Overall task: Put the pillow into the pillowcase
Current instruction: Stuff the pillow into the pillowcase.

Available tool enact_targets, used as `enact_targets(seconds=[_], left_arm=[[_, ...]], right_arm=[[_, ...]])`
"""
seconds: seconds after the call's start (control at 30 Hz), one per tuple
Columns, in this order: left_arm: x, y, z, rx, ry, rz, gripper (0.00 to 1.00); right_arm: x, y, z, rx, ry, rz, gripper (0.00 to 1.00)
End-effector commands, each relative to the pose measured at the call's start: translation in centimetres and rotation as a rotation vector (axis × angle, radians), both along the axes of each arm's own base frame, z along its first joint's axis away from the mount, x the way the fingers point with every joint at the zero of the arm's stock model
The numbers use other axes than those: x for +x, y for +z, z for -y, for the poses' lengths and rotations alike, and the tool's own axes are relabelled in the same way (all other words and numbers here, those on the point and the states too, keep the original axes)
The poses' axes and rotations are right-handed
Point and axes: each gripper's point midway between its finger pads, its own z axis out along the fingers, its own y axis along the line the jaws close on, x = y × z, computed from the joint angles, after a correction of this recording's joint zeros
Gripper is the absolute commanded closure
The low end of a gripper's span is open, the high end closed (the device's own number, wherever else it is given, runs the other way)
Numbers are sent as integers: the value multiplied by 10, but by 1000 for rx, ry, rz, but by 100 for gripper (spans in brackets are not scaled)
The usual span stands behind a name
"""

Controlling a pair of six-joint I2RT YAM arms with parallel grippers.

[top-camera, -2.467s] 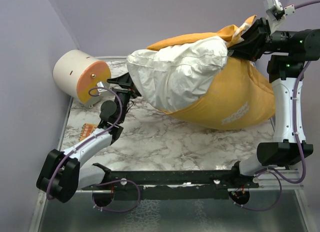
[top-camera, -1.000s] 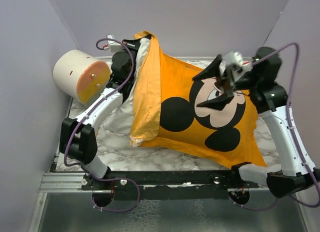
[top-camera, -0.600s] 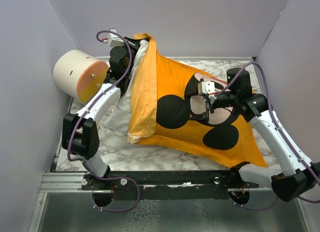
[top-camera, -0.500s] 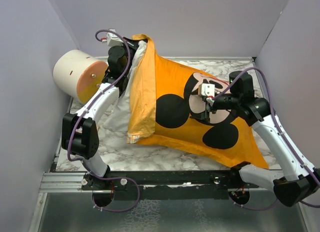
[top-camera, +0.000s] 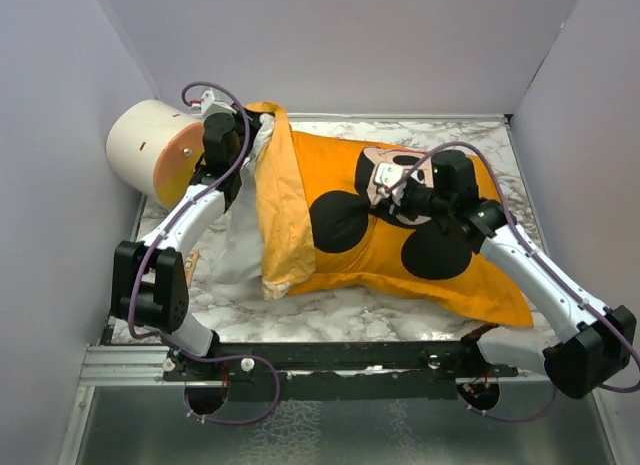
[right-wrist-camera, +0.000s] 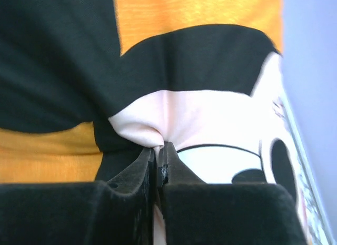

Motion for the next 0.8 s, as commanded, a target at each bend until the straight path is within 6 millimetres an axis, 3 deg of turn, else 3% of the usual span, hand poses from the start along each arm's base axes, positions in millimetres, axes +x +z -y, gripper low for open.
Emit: enact_targets(seconds=[0.0,0.07,0.2,0.27,0.33,0.4,0.5,0.6,0.77], left_arm=[[-40,70,-16,25,-17,199,100],[-51,67,-21,37,-16,196,100],[-76,61,-21,28,-45,199,100],[-90,52,-15,10,-76,189,100],[-106,43,-4,3,-115,184,100],[-123,35,9,0,-162,180,100],[-147,16,35,1,-242,156,100],[-165,-8,51,17,-296,120,100],[-185,-44,56,62,-337,77,100]], right_arm=[[87,55,58,-17,-338,187,99],[116,79,78,9,-389,216,99],[170,106,114,30,-471,247,99],[190,103,115,27,-474,221,99],[196,98,106,44,-438,174,99],[187,90,92,79,-373,94,92],[149,82,76,185,-242,-54,63],[107,85,81,301,-166,-162,40],[39,82,94,380,-75,-281,20]])
